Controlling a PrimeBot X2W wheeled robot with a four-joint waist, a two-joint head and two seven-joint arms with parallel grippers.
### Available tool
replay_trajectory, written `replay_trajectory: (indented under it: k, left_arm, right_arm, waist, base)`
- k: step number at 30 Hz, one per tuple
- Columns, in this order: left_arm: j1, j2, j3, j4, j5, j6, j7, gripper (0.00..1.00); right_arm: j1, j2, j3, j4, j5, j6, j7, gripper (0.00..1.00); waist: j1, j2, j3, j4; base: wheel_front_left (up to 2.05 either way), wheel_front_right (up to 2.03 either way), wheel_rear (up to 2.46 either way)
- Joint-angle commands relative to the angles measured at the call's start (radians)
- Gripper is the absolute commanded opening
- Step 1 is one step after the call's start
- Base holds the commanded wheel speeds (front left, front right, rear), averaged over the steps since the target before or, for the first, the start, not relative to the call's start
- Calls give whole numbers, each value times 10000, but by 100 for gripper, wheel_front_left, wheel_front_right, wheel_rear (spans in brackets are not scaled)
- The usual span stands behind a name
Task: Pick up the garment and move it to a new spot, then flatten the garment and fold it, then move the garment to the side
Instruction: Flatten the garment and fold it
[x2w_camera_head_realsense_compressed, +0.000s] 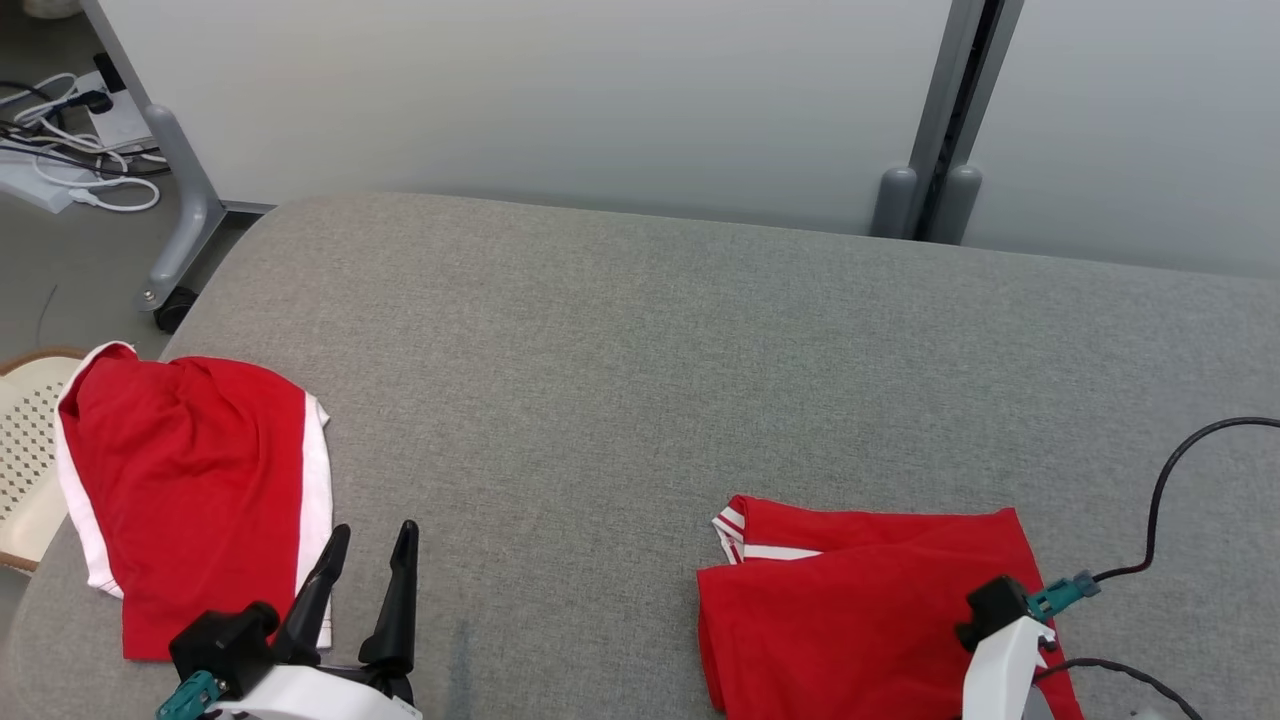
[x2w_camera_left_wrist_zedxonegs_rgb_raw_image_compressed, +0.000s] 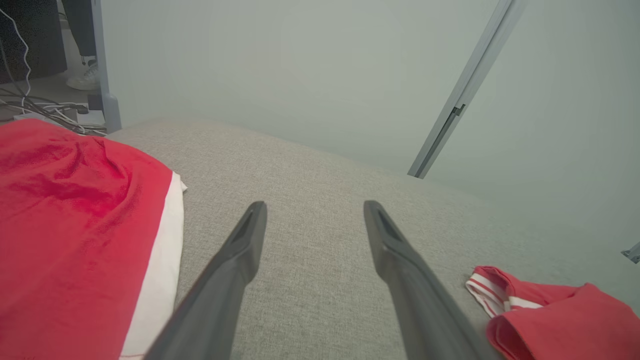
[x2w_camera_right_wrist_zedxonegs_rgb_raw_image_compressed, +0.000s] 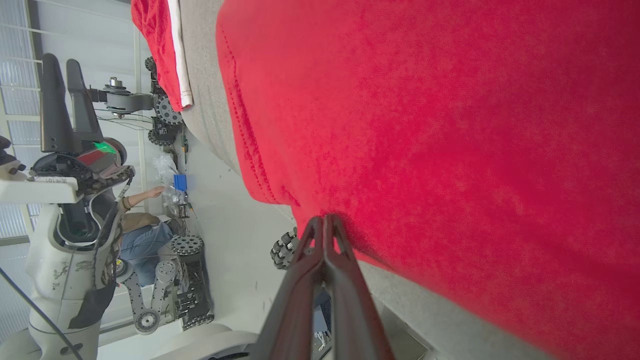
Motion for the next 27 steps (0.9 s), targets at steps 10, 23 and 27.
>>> replay_trajectory:
  k: [10, 23, 27]
  left_arm:
    - [-12, 56, 10, -59, -53, -17, -18, 100]
    - [-216, -44, -18, -85, -75, -17, -19, 100]
    - [-301, -9, -35, -77, -98, -17, -19, 100]
  right_arm:
    - [-182, -392, -687, -1335, 168, 25, -1242, 0]
    - [-766, -1514, -1547, -506, -912, 25, -2912, 100]
    - [-940, -1484, -1477, 146, -1277, 25, -2927, 100]
  waist:
    - [0, -1, 60, -470]
    - [0, -1, 281, -786]
    - [0, -1, 317, -831]
  base:
    - [0, 0, 0]
    - [0, 0, 0]
    - [0, 0, 0]
